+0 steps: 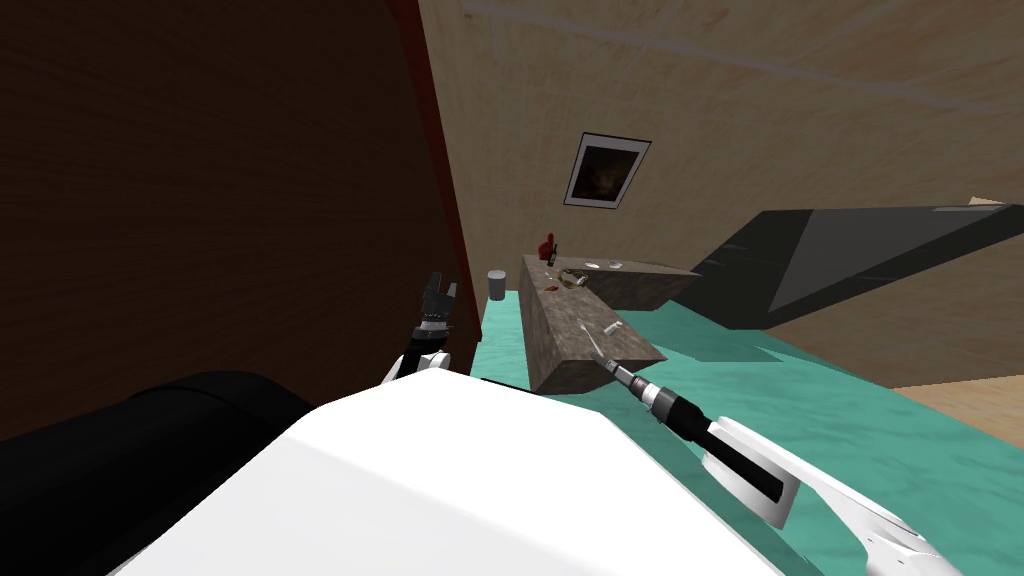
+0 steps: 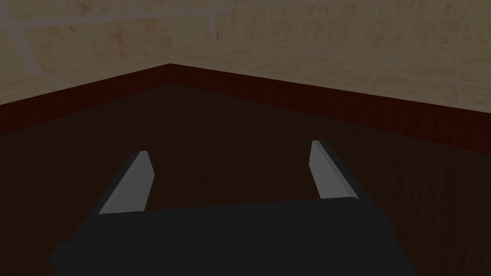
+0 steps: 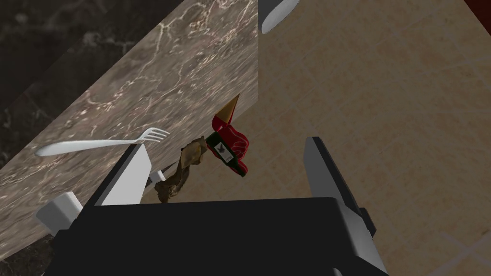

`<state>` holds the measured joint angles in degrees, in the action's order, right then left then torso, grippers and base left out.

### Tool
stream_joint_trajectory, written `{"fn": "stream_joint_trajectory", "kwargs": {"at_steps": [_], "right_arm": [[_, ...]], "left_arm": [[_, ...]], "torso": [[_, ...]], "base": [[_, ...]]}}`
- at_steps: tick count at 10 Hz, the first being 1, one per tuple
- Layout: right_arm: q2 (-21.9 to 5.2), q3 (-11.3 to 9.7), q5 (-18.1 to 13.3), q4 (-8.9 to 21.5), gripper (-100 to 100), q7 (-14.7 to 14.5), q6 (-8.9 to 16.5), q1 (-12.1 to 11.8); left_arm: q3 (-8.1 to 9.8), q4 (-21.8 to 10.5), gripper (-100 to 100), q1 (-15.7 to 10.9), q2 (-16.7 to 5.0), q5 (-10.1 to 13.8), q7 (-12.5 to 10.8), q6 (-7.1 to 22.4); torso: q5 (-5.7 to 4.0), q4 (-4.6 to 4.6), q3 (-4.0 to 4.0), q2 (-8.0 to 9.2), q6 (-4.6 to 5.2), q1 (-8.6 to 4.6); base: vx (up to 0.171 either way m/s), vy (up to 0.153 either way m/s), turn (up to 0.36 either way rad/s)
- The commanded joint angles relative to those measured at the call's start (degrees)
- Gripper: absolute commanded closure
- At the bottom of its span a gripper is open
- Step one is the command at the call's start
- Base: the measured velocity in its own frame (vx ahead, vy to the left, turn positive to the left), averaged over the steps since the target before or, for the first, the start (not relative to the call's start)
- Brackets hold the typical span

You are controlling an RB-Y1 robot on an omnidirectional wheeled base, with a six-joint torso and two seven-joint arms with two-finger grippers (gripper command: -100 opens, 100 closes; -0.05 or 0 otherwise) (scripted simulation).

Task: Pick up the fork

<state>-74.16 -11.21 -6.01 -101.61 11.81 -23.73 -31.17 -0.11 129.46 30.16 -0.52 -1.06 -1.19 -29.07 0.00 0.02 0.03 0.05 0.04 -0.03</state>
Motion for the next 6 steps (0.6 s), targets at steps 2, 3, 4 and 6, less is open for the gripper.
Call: {"fn": "stream_joint_trajectory", "kwargs": {"at_steps": [2,3,4,6], "right_arm": [[-4.48,-1.41,-0.13,1.56,-100,0.63,0.77,-0.12],[-4.86,-1.41,-0.13,1.56,-100,0.63,0.77,-0.12],[-4.86,-1.41,-0.13,1.56,-100,0.63,0.77,-0.12],[-4.86,-1.41,-0.13,1.56,-100,0.63,0.77,-0.12]], "left_arm": [[0.0,0.0,0,0.0,0.0,0.0,0.0,0.0],[0.0,0.0,0,0.0,0.0,0.0,0.0,0.0],[0.0,0.0,0,0.0,0.0,0.0,0.0,0.0],[0.0,0.0,0,0.0,0.0,0.0,0.0,0.0]], "torso": [[0.0,0.0,0.0,0.01,0.01,0.0],[0.0,0.0,0.0,0.01,0.0,0.0],[0.0,0.0,0.01,0.01,0.0,0.01],[-0.01,0.0,0.01,0.01,0.01,0.01]], "base": [[0.0,0.0,0.0],[0.0,0.0,0.0],[0.0,0.0,0.0],[0.0,0.0,0.0]]}}
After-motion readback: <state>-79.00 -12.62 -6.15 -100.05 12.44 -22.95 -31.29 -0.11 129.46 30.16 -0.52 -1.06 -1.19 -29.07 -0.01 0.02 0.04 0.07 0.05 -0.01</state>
